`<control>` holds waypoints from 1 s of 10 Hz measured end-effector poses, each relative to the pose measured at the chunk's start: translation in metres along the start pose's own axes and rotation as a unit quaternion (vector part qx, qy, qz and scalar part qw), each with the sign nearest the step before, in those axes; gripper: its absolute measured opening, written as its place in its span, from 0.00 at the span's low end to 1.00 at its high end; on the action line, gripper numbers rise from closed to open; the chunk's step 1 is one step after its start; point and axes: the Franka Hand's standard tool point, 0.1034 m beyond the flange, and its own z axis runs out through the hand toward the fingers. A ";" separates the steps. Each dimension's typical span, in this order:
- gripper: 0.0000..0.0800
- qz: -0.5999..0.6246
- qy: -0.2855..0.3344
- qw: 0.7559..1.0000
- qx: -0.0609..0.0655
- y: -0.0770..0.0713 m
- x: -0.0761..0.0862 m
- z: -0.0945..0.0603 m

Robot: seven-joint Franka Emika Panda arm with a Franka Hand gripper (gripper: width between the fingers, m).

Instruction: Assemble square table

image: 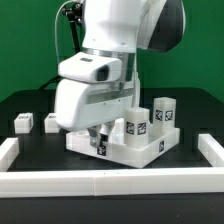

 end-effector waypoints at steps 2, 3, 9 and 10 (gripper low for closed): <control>0.08 -0.048 -0.003 0.999 -0.006 0.002 0.014 -0.004; 0.08 -0.079 -0.006 0.997 -0.006 0.003 0.011 -0.003; 0.08 -0.302 -0.032 0.953 -0.010 0.007 0.007 -0.003; 0.08 -0.355 -0.032 0.934 -0.014 0.007 0.019 -0.005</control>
Offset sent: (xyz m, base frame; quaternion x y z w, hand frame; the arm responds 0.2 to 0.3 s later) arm 0.0000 0.0000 0.0000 0.0000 0.0000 -0.1938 0.9810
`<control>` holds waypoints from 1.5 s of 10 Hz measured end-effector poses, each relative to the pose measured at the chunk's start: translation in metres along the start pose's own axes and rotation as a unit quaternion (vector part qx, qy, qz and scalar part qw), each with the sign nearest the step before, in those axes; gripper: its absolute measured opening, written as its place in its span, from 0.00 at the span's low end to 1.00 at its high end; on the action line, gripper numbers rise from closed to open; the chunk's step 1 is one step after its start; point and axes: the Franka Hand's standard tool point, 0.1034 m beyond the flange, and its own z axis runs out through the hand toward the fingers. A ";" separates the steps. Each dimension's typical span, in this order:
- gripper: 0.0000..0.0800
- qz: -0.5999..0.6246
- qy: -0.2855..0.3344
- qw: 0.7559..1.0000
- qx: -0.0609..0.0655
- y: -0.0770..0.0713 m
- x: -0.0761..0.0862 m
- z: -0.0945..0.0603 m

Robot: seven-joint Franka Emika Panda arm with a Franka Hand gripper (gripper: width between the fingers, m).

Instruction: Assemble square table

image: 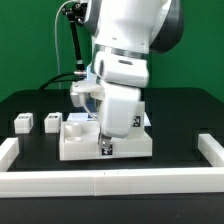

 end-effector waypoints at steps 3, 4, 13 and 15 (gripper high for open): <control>0.08 -0.099 -0.012 0.995 0.000 0.006 0.010 -0.001; 0.08 -0.128 -0.017 0.992 0.002 0.005 0.005 0.000; 0.08 -0.312 -0.026 0.949 0.038 0.012 0.022 -0.006; 0.08 -0.310 -0.026 0.950 0.038 0.012 0.021 -0.006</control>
Offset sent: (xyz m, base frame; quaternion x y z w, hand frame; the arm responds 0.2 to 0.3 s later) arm 0.0000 0.0000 0.0000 0.0000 0.0000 -0.1938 0.9810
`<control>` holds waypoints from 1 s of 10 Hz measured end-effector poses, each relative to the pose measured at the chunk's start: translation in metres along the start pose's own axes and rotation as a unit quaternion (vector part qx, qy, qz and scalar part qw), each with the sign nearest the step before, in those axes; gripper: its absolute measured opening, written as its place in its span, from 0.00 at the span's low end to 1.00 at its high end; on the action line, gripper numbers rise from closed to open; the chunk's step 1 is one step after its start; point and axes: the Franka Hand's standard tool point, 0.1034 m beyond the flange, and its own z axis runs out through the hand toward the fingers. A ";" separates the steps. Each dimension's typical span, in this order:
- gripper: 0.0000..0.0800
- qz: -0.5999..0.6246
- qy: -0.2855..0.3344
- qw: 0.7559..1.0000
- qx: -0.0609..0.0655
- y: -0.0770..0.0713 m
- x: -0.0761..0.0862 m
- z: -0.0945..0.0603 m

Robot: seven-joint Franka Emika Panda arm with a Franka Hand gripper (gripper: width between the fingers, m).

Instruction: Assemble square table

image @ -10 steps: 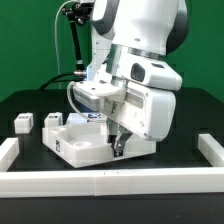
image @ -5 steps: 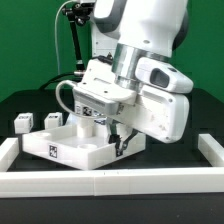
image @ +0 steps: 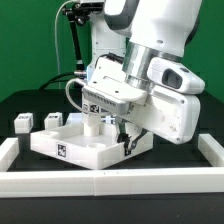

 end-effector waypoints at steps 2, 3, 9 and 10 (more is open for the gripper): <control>0.08 0.001 0.001 1.000 0.001 0.000 0.000 0.001; 0.08 -0.012 0.005 1.000 0.011 0.004 0.006 -0.003; 0.08 -0.052 0.002 0.998 0.021 0.025 0.019 -0.012; 0.08 -0.054 0.003 0.998 0.022 0.025 0.019 -0.012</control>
Offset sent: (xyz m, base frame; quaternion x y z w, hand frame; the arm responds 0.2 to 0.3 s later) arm 0.0059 0.0472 0.0111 0.0100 0.0182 -0.1055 0.9942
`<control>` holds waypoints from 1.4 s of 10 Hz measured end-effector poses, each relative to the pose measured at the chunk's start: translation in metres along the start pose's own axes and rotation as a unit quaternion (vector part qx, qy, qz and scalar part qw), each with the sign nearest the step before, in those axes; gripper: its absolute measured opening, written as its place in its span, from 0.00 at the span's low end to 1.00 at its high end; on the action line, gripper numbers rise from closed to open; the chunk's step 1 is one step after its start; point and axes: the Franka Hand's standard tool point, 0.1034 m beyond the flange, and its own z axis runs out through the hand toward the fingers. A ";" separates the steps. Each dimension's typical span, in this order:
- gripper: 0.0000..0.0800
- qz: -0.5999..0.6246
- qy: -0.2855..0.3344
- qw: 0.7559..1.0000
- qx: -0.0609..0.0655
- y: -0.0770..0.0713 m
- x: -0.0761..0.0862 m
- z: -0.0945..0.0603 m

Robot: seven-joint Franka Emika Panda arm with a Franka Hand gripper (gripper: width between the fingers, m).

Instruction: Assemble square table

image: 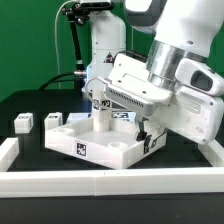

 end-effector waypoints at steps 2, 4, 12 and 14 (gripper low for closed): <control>0.08 0.002 0.001 1.000 0.001 -0.001 -0.001 0.001; 0.08 -0.083 0.001 0.996 0.015 0.001 0.004 0.001; 0.08 -0.135 -0.010 0.990 -0.043 0.000 -0.007 0.006; 0.08 -0.179 -0.013 0.981 -0.076 -0.003 -0.008 0.010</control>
Offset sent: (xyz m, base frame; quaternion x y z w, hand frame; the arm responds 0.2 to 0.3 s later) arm 0.0037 0.0207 -0.0020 0.0315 0.0190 -0.2415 0.9697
